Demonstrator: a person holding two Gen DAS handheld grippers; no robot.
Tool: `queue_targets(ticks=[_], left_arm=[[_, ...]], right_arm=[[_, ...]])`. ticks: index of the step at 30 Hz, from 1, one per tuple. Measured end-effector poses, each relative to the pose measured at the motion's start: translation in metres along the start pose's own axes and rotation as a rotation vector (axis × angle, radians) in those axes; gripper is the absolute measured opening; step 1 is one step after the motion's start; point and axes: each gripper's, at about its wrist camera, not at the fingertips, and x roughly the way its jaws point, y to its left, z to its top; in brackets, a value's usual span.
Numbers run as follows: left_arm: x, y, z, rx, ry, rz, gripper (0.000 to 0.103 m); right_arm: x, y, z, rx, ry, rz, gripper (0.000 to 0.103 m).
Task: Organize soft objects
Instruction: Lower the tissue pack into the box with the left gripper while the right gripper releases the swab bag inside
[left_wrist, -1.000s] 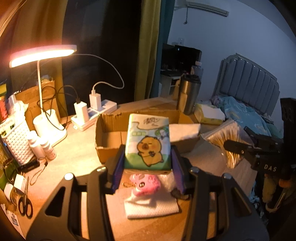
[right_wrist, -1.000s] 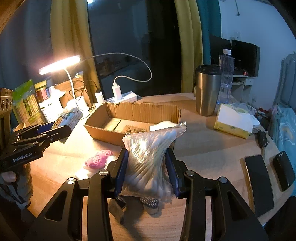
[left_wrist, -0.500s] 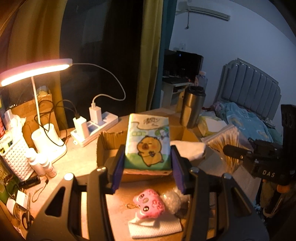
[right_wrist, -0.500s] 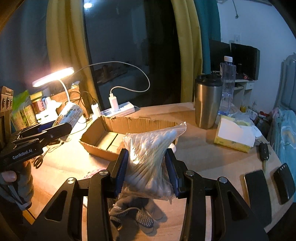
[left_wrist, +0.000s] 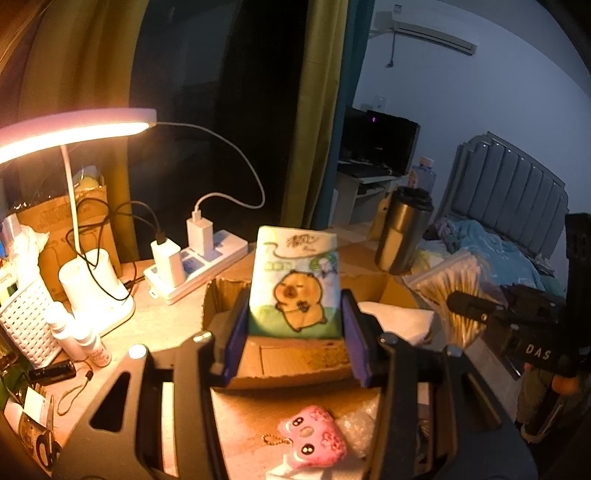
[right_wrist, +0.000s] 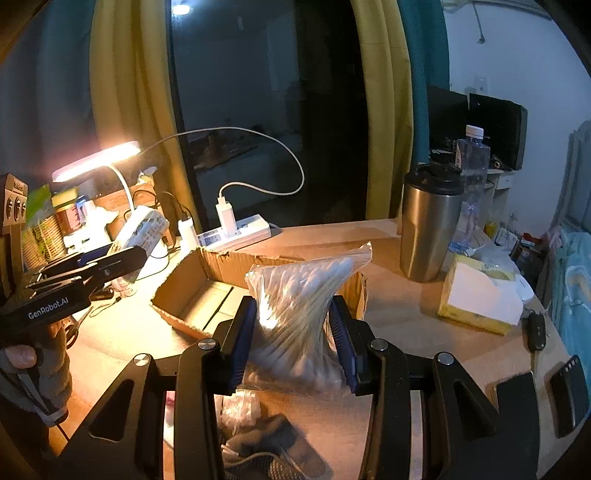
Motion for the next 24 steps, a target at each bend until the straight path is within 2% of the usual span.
queue_targets(ticks=[5,24], left_arm=[[0.017,0.009,-0.001,-0.011,0.009,0.02,0.048],[0.084,0.024,-0.028,-0.03,0.142,0.05,0.048]], right_arm=[[0.014,-0.005,0.004,0.011,0.002,-0.002,0.043],[0.082,-0.023,-0.008,0.046,0.093,-0.014,0.044]])
